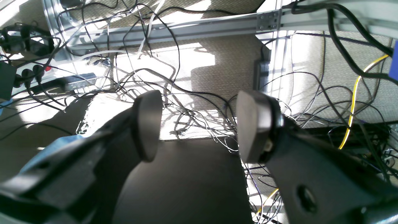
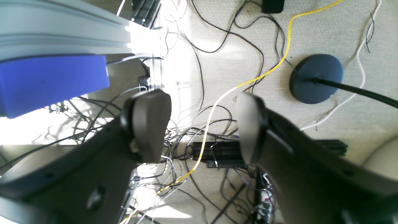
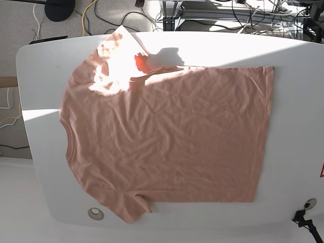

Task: Fold the T-shirt properly
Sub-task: 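Move both grippers down to the shirt's shoulder corners beside the collar, then close both grippers on the shoulder edges of the pink shirt, then lift the shoulders and fold the collar half over toward the hem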

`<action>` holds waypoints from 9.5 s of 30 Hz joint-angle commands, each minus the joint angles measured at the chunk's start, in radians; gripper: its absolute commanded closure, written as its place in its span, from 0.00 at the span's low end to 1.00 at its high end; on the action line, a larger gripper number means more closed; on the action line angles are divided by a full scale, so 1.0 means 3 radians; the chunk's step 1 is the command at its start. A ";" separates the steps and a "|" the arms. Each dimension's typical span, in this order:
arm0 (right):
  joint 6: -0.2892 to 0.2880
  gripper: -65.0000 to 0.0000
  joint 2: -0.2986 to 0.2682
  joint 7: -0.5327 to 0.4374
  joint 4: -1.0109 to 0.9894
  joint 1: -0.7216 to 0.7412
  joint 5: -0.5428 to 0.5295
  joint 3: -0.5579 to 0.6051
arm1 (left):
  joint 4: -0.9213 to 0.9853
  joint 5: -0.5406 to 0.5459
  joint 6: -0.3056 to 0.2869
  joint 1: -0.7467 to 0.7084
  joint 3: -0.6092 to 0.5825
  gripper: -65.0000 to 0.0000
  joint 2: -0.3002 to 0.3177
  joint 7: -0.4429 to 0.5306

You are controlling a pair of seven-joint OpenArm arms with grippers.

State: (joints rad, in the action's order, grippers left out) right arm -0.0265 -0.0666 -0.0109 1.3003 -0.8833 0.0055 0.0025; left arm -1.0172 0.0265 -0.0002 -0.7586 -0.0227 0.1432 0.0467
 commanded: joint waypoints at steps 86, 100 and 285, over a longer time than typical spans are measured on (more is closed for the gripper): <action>-0.0676 0.46 -0.0093 0.1681 0.1755 0.0262 -0.3576 -0.0952 | -0.2872 0.2420 -0.0539 -0.0348 0.1178 0.46 0.0753 0.0016; -0.0676 0.46 -0.0072 0.2013 0.2026 0.0318 -0.3596 -0.0957 | -0.2867 0.2420 -0.0539 -0.0348 0.1178 0.46 0.0753 0.0016; -0.1070 0.32 -0.1274 0.2790 0.1146 0.2906 -0.3652 -0.1049 | -0.2095 0.1622 -0.1050 0.2685 0.1096 0.43 0.0921 -0.2107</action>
State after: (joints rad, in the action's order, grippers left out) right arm -0.3401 -0.4278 0.8394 1.5837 -0.0200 -1.1294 -0.3069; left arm -1.6073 0.5297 -0.3153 0.0410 0.3000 0.4057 -0.6140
